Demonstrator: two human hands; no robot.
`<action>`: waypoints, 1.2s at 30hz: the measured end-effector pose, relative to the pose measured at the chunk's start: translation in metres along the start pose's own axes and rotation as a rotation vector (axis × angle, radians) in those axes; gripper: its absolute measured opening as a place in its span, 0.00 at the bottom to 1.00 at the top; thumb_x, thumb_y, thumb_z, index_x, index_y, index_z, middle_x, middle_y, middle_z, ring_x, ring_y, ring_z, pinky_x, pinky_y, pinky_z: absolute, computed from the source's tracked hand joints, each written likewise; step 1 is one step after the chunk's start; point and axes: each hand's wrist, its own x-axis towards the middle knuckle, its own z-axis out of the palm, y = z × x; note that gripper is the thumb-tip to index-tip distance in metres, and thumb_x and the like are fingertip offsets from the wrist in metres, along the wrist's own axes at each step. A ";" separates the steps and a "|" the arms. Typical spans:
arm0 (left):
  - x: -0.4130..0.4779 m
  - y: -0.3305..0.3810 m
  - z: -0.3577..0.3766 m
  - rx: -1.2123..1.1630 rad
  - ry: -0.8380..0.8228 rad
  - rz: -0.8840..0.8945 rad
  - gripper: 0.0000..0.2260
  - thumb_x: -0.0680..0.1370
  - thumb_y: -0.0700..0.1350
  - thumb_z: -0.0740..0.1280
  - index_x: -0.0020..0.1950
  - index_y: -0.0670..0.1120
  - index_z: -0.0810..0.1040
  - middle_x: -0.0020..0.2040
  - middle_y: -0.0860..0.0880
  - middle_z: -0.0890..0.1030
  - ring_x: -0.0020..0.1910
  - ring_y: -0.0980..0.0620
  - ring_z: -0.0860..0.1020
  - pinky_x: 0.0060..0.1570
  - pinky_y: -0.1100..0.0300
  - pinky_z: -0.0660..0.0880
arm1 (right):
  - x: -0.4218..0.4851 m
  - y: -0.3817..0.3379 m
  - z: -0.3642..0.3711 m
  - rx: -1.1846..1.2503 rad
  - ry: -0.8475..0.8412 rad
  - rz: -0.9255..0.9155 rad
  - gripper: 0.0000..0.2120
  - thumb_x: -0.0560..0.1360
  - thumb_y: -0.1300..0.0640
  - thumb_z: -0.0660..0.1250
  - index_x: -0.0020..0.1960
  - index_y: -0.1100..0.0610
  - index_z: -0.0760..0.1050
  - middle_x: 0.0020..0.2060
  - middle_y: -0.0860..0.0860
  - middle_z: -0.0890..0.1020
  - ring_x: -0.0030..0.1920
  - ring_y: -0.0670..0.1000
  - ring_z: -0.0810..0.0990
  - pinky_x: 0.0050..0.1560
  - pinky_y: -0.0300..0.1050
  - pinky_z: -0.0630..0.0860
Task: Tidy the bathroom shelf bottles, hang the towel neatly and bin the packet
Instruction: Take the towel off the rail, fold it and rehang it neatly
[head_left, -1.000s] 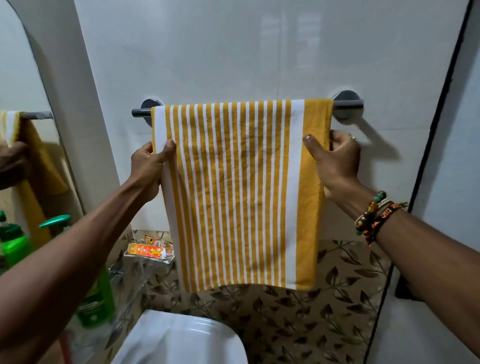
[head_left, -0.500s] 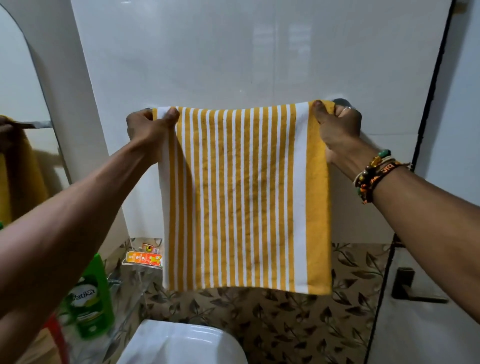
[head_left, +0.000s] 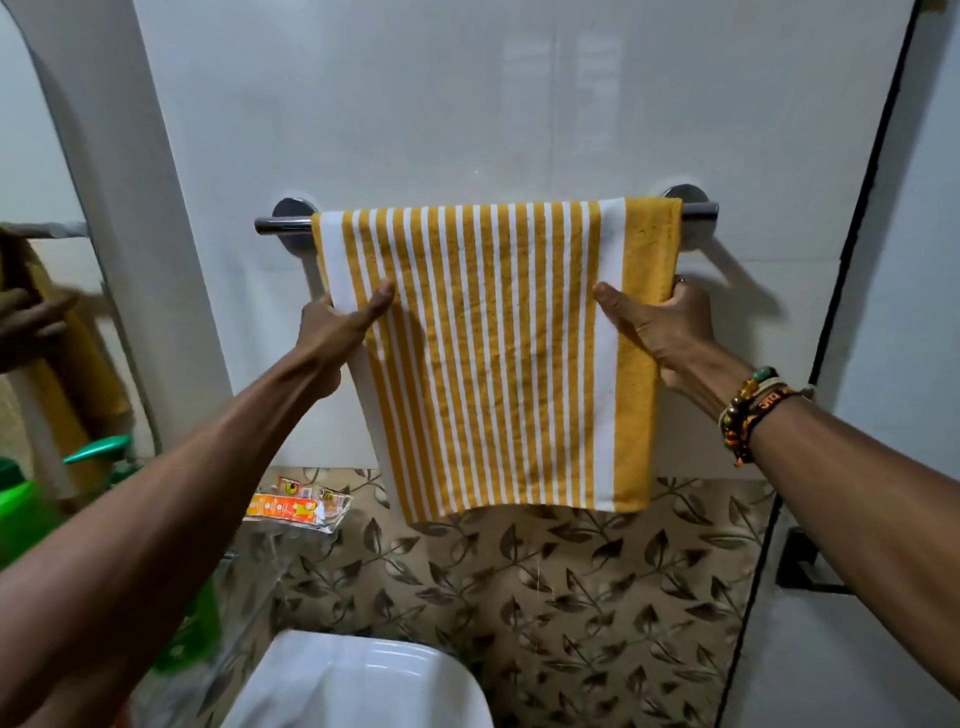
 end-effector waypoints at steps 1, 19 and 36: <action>-0.002 -0.005 -0.002 0.032 -0.021 -0.010 0.32 0.64 0.61 0.78 0.63 0.47 0.78 0.53 0.54 0.83 0.51 0.54 0.82 0.52 0.55 0.80 | 0.000 0.006 -0.001 -0.031 -0.006 -0.009 0.27 0.59 0.43 0.82 0.52 0.53 0.79 0.45 0.46 0.85 0.44 0.44 0.85 0.47 0.46 0.83; -0.071 -0.082 -0.008 0.181 -0.117 -0.134 0.42 0.52 0.84 0.58 0.48 0.53 0.78 0.43 0.57 0.82 0.38 0.59 0.83 0.35 0.68 0.76 | -0.035 0.081 -0.038 -0.176 -0.304 0.055 0.34 0.61 0.29 0.73 0.45 0.60 0.81 0.40 0.59 0.85 0.41 0.56 0.85 0.42 0.48 0.81; -0.086 -0.147 -0.025 -0.004 -0.138 -0.256 0.26 0.65 0.52 0.81 0.58 0.44 0.80 0.52 0.49 0.86 0.50 0.47 0.85 0.51 0.47 0.81 | -0.075 0.139 -0.054 -0.162 -0.330 0.229 0.15 0.63 0.48 0.78 0.46 0.51 0.80 0.40 0.44 0.86 0.39 0.39 0.84 0.34 0.30 0.78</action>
